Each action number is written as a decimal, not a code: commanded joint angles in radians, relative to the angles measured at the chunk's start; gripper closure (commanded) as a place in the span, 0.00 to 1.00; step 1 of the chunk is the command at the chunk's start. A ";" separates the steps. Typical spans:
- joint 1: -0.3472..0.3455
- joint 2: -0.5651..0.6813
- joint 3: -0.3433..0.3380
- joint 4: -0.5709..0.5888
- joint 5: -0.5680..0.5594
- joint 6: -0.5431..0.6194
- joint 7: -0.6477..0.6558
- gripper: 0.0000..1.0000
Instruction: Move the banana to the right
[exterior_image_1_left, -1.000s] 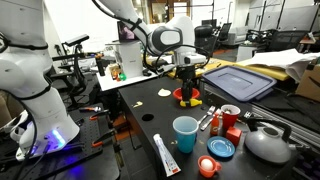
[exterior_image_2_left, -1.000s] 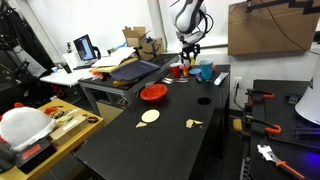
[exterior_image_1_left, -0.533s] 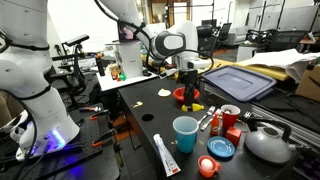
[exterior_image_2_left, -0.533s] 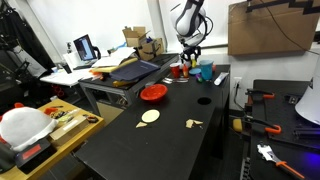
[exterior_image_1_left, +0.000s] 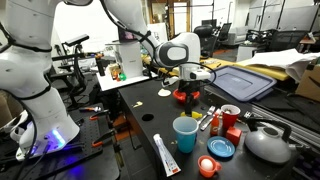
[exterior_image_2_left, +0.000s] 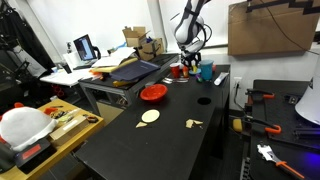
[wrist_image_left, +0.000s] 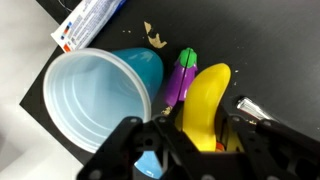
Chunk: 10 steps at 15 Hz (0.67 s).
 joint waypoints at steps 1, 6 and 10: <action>0.019 0.048 -0.015 0.054 0.036 -0.020 -0.046 0.92; 0.020 0.088 -0.022 0.100 0.037 -0.020 -0.048 0.92; 0.019 0.109 -0.028 0.120 0.041 -0.026 -0.049 0.47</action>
